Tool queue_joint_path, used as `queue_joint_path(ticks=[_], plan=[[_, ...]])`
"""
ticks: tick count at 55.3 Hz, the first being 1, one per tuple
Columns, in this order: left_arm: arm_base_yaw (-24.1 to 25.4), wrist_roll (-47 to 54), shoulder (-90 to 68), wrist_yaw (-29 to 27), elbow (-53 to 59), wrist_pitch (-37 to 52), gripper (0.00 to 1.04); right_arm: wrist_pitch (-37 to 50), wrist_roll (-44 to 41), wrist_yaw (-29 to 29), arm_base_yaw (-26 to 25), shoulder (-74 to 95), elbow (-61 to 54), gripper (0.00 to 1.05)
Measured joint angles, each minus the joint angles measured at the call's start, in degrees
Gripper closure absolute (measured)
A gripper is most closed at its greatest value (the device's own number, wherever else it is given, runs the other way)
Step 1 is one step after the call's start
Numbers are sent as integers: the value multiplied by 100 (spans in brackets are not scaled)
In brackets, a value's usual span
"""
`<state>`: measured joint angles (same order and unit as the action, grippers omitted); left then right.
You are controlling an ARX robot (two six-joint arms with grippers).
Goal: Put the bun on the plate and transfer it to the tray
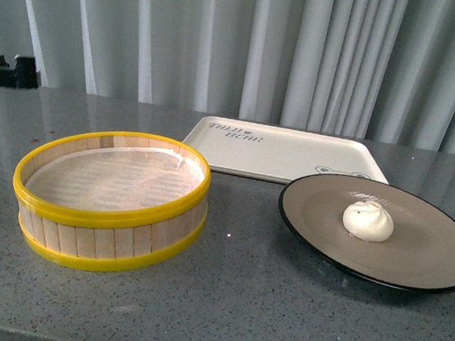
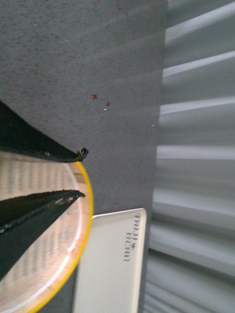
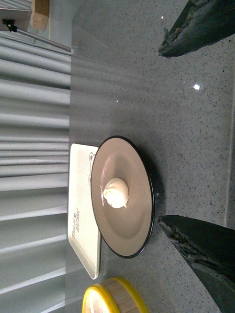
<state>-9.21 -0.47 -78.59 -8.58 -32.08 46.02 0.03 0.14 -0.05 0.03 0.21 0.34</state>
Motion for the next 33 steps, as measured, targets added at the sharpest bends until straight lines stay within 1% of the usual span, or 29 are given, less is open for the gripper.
queue_joint_path(ticks=[14, 30, 33], plan=[[306, 17, 909, 221, 1185, 278, 101, 0, 0, 0, 0, 0, -2, 8], [498, 17, 1810, 459, 2022, 234, 101, 0, 0, 2, 0, 0, 0, 8], [675, 17, 1985, 730, 2146, 177, 101, 0, 0, 2, 0, 0, 0, 8]])
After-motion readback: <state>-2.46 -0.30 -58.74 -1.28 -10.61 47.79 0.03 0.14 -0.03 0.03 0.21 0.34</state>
